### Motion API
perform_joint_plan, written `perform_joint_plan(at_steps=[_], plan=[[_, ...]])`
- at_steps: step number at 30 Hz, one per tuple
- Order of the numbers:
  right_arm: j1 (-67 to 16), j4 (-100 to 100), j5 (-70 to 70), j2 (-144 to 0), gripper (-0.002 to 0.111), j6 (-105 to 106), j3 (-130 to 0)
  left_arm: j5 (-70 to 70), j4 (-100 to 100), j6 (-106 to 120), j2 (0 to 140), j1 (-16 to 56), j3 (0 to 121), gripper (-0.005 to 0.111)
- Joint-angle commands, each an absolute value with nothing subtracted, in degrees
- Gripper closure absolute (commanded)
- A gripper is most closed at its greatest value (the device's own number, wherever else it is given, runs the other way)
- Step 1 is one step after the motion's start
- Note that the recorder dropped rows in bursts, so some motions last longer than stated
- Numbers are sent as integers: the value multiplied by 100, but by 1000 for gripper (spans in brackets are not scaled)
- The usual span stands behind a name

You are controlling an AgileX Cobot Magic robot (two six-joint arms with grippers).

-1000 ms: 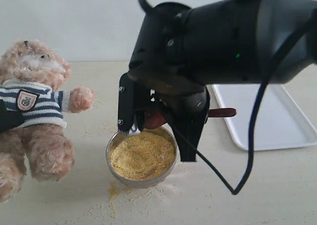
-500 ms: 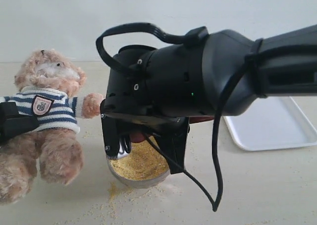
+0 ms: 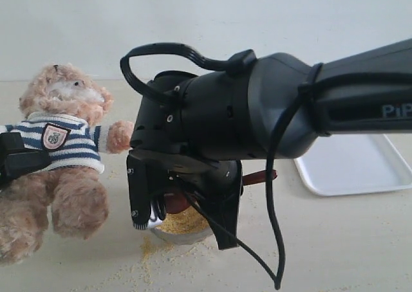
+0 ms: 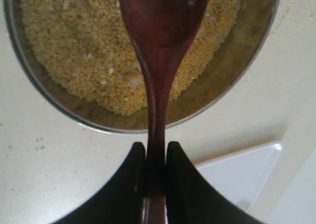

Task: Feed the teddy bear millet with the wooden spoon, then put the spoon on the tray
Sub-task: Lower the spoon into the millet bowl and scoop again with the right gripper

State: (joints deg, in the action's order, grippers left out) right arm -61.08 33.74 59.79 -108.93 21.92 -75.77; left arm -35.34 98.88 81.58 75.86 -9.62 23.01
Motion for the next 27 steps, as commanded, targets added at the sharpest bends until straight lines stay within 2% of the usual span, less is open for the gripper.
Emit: perform_joint_plan(at_steps=[1,10,27], plan=[[-6114,3241,5966,-10870,109,2328,-7604,-3669,9995,8194,7573,-971,2336,102],[-6114,3900,6126,-11108,109,1783,-7604,-3669,9995,8235,7573,-971,2336,102],[-6114,3310,5718,-11196,109,1511,-7604,-3659,9995,8228,7573,-971,2336,102]])
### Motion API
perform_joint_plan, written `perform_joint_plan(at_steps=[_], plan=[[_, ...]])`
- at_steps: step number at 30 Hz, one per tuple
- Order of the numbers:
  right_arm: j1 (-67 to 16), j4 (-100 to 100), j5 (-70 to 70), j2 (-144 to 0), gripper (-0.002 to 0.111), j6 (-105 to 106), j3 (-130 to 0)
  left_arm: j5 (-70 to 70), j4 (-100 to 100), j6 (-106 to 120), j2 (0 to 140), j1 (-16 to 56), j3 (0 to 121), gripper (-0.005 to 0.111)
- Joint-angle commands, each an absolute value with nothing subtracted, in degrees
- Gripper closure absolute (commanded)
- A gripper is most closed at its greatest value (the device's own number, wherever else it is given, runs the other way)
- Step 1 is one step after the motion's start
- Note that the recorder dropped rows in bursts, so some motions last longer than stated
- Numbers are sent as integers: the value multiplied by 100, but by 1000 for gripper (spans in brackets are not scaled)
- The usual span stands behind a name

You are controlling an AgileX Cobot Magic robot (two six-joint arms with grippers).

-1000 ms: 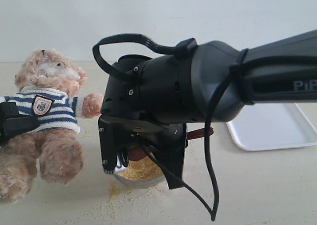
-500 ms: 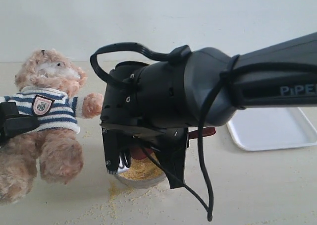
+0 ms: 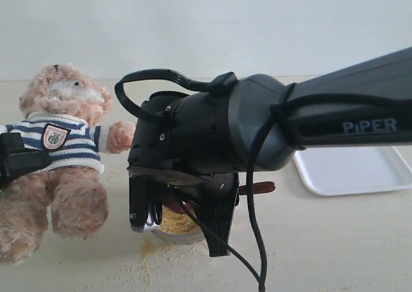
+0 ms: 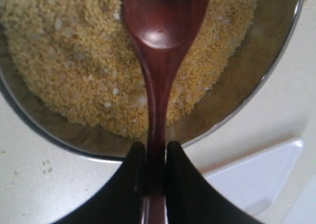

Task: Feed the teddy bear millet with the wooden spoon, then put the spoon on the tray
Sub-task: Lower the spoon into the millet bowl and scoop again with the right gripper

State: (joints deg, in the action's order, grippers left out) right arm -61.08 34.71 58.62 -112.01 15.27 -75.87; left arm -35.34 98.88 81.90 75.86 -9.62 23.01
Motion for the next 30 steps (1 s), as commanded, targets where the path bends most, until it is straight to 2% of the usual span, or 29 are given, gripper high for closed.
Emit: perform_joint_plan(at_steps=[1,30], plan=[[-6114,3310,5718,-11196,109,1511,-7604,-3659,9995,8228,7573,-971,2336,102],[-5951,2775,6021,-10791,109,1243,-7604,-3607,9995,8510,7573,-971,2336,102]])
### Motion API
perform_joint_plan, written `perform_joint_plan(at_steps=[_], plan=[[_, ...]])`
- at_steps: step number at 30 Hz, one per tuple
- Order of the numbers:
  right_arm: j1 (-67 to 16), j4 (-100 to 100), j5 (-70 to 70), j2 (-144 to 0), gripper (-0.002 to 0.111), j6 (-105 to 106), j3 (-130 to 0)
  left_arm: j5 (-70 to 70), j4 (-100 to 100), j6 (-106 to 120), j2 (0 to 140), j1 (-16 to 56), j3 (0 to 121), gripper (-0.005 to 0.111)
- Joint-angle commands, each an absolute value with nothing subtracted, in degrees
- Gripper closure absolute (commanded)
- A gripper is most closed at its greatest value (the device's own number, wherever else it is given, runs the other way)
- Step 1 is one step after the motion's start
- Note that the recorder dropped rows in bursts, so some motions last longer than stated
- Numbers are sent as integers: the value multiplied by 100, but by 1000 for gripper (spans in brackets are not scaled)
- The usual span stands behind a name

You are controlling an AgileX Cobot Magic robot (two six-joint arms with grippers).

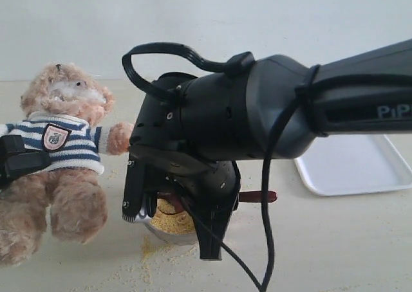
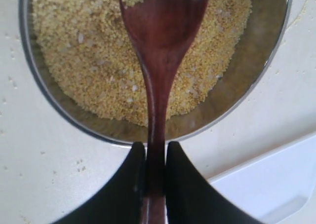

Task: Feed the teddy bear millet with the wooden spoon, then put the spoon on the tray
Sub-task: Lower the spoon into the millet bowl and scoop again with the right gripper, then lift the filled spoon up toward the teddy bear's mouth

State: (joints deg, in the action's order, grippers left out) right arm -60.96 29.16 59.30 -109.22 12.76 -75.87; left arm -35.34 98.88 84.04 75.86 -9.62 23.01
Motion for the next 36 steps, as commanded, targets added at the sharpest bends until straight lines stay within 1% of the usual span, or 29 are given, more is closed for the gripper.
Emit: perform_joint_plan(at_steps=[1,6,10,14,19,25,36], plan=[[-5902,2723,6049,-10768,109,1243,-7604,-3607,9995,8510,7573,-971,2336,102],[-5648,2201,6221,-10684,109,1309,-7604,-3672,9814,8491,7573,-971,2336,102],[-5435,1576,6427,-10519,109,1782,-7604,-3817,9608,8393,7573,-971,2336,102],[-5254,1479,6521,-10383,109,1822,-7604,-4228,9275,8121,7573,-971,2336,102],[-5253,1341,6638,-10248,109,1866,-7604,-4757,8496,7619,7573,-971,2336,102],[-5253,1203,6661,-10221,109,1891,-7604,-4814,7439,6619,7573,-971,2336,102],[-5253,946,6574,-9986,109,1963,-7604,-4984,7260,6472,7573,-971,2336,102]])
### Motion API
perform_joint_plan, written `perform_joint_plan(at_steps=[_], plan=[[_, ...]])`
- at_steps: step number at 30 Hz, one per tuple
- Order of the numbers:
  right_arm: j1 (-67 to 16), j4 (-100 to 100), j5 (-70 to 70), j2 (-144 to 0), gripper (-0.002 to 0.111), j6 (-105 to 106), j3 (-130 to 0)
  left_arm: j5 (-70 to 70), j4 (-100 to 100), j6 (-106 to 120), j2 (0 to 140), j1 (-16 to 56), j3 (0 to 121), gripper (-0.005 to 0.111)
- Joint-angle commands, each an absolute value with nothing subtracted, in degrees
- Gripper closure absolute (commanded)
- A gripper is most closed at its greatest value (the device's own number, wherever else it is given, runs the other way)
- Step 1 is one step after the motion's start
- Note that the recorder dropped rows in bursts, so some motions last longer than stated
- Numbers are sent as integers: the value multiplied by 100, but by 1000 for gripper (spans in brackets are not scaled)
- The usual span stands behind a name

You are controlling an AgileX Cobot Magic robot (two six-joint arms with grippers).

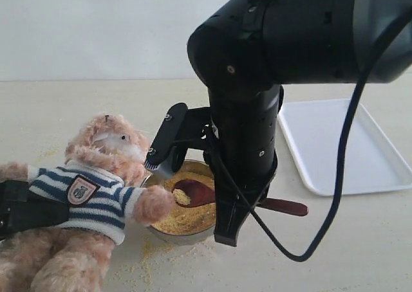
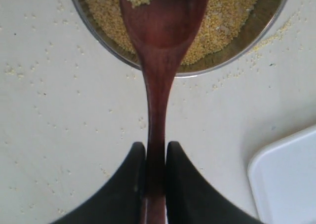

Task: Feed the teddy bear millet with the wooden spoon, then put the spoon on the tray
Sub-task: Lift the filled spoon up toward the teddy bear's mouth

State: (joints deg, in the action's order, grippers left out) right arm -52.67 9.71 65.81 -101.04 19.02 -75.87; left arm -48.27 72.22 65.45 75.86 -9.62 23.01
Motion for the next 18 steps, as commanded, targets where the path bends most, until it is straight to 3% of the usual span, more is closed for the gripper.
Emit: perform_joint_plan(at_steps=[1,18], plan=[[-5253,946,6564,-9991,109,1963,-7604,-5096,7260,6427,7573,-971,2336,102],[-5253,1121,6260,-9991,109,1649,-7617,-4714,7580,6233,7573,-971,2176,102]])
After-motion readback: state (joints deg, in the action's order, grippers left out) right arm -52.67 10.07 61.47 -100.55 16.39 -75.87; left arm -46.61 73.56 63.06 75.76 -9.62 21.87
